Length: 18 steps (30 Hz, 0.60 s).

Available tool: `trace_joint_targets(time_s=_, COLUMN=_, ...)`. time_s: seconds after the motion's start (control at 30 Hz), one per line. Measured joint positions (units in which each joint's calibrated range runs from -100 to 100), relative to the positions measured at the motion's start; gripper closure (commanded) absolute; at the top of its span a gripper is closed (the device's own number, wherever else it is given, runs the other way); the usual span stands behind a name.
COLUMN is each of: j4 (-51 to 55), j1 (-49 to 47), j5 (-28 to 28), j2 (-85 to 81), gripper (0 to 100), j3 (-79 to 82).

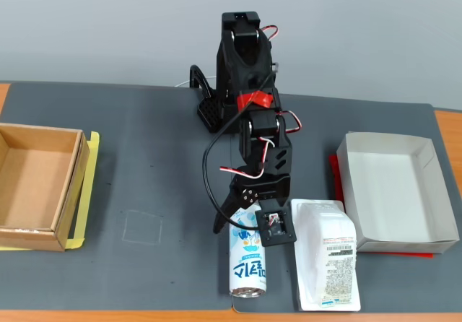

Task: Pick the can and put it in the brown box

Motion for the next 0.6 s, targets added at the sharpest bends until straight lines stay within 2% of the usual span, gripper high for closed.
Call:
trace_joint_targets(time_s=0.23, j4=-0.26, j1=0.07, j5=-1.76, j2=3.72, gripper=60, j3=0.00)
trace_joint_targets(time_s=0.6, j4=-7.70, j1=0.30, j5=-1.76, j2=9.04, gripper=61, j3=0.00)
